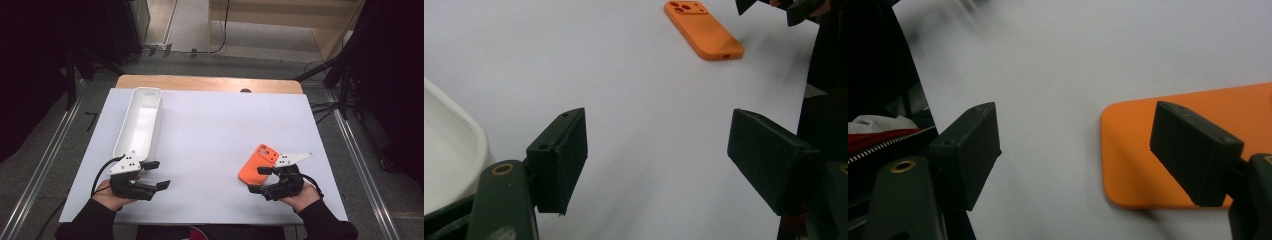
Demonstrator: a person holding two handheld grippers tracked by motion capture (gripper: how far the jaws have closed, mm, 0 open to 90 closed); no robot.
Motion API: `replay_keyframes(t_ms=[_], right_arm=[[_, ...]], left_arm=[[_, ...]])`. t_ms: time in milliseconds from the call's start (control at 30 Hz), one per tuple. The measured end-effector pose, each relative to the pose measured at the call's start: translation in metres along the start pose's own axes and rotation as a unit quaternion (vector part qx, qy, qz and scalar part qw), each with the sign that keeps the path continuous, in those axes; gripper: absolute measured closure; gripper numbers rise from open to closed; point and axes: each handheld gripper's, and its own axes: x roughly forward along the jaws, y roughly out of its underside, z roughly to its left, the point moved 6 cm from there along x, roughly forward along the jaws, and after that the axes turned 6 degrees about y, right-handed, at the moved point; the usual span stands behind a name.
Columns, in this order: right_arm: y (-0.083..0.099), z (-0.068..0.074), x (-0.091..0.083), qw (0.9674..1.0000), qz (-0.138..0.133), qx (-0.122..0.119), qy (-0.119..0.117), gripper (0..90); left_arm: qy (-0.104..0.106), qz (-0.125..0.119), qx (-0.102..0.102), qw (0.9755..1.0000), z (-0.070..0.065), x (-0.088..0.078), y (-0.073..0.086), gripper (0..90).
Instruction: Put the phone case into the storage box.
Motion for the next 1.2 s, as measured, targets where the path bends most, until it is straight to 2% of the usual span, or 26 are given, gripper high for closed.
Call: replay_keyframes(t_ms=[333,567,667,867,1200], right_arm=[[-0.0004,0.0001,-0.0006,1.0000,-0.007,-0.002,0.005,19.1],[-0.0004,0.0001,-0.0001,1.0000,-0.008,-0.003,0.003,19.9],[-0.0001,0.0002,0.0003,1.0000,-0.005,-0.002,-0.005,20.0],[-0.0004,-0.0003,0.0013,1.0000,-0.004,-0.001,0.006,20.0],[-0.0004,0.0008,0.0008,1.0000,-0.002,-0.009,-0.001,20.0]], left_arm=[[-0.010,0.008,0.000,0.9999,0.0018,-0.0001,0.0017,24.4],[-0.009,0.006,0.000,0.9999,0.0014,-0.0010,0.0013,24.4],[-0.010,0.006,-0.001,0.9999,0.0021,-0.0015,0.0013,24.4],[-0.010,0.005,-0.002,0.9999,0.0022,-0.0017,0.0013,24.4],[-0.010,0.005,-0.002,0.9999,0.0025,-0.0018,0.0014,24.4]])
